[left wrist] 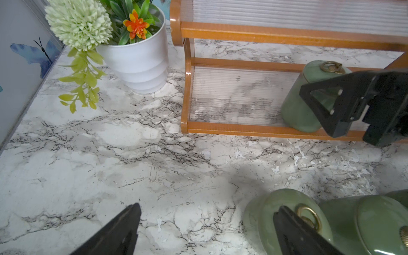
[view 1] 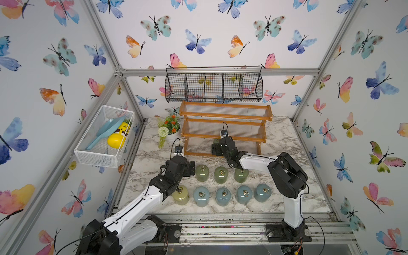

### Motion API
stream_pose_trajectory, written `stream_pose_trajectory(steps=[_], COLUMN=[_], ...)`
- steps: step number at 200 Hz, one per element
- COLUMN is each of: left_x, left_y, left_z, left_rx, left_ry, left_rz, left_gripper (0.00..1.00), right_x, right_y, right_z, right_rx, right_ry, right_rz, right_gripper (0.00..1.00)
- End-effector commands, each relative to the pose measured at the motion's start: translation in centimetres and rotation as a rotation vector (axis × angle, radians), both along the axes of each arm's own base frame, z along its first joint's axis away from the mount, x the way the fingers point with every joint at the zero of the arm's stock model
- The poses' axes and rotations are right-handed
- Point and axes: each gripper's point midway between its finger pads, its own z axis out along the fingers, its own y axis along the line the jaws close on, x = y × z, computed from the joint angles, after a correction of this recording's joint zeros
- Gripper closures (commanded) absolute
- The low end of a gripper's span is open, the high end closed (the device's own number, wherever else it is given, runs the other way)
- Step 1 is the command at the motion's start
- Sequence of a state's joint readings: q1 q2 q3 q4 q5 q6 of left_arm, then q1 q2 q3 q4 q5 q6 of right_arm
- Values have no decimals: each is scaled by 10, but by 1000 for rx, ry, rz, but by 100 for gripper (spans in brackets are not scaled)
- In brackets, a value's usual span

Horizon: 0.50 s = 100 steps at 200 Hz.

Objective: Remove the tea canisters from the shelf
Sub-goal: Pick up the tea canister from the shelf.

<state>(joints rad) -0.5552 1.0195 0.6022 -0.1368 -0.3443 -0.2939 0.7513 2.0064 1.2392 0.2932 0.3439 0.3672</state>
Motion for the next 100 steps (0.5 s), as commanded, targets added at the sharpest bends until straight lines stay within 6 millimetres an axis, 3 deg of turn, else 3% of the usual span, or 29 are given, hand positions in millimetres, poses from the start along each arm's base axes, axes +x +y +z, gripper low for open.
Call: stream_pose_trajectory(steps=[1,100], left_x=[0,-4], left_y=[-1,-3], left_z=[2,-2], left_rx=[-13,-32], left_ry=[14,36], left_rz=[-1,-7], left_gripper=[2,2], right_x=[7,20], right_y=[7,12], right_z=[1,-4], right_rx=[4,-19], right_ry=[-12,-23], right_rz=[20,47], right_gripper=[0,0])
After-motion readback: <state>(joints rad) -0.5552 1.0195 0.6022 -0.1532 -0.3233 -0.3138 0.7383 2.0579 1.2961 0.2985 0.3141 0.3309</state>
